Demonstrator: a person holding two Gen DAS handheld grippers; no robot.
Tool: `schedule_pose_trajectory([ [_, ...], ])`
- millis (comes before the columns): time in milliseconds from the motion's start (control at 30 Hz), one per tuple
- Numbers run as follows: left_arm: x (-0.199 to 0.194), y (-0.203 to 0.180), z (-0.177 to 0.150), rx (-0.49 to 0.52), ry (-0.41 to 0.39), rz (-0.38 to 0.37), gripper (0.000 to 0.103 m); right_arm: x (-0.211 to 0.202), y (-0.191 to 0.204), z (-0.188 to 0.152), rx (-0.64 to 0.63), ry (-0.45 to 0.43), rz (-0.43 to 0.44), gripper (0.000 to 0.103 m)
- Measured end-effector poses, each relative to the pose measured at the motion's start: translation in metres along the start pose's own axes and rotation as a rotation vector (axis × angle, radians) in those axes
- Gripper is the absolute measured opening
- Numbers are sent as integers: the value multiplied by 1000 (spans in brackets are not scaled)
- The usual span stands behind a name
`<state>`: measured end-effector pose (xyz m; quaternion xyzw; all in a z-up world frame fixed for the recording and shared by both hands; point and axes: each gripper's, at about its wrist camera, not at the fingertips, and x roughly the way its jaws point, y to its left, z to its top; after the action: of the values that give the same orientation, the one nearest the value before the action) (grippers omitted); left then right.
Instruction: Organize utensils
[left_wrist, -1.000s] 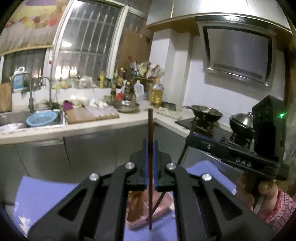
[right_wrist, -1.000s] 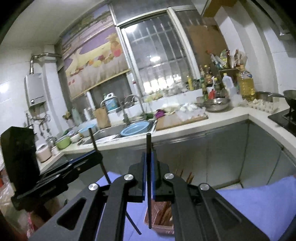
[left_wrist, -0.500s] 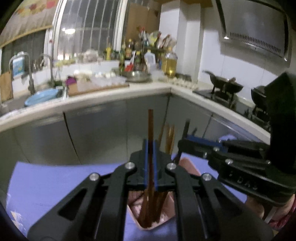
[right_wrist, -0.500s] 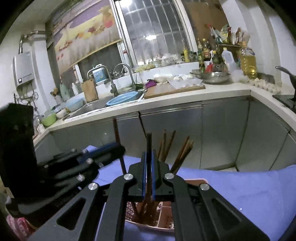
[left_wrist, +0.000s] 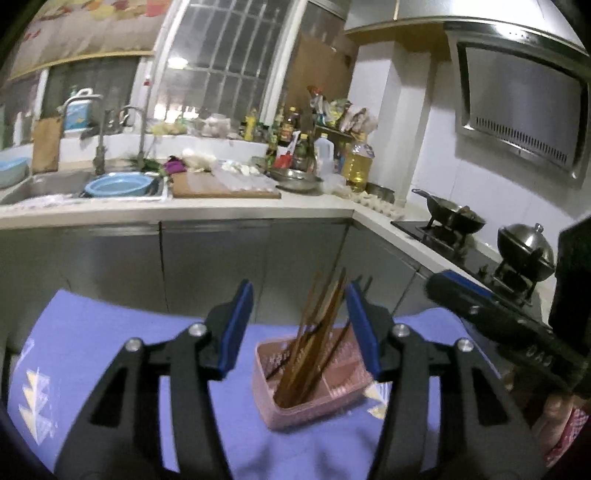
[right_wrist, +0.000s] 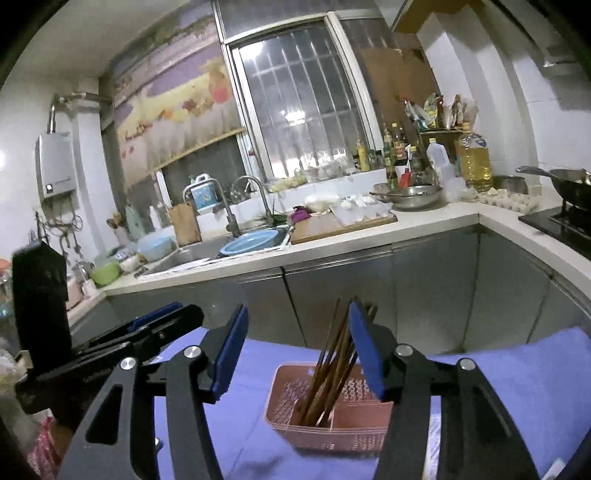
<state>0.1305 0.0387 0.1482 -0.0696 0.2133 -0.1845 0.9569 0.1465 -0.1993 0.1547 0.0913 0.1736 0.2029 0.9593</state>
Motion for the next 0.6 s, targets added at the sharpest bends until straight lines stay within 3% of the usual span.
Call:
schedule_pose_trajectory([
  [133, -24, -6, -45, 7, 35, 83, 67, -28, -2, -45, 79, 63, 6, 61],
  [233, -28, -15, -94, 43, 113, 137, 73, -44, -2, -93, 123, 129, -13, 62],
  [367, -31, -26, -142, 69, 210, 146, 77, -67, 0, -147, 182, 185, -17, 68],
  [467, -36, -31, -164, 63, 250, 160, 96, -78, -4, -168, 232, 214, -38, 78],
  [533, -42, -35, -175, 76, 250, 193, 97, -87, -11, -180, 284, 223, -73, 87],
  [600, -44, -38, -181, 98, 266, 225, 97, -96, -20, -186, 342, 220, -87, 90],
])
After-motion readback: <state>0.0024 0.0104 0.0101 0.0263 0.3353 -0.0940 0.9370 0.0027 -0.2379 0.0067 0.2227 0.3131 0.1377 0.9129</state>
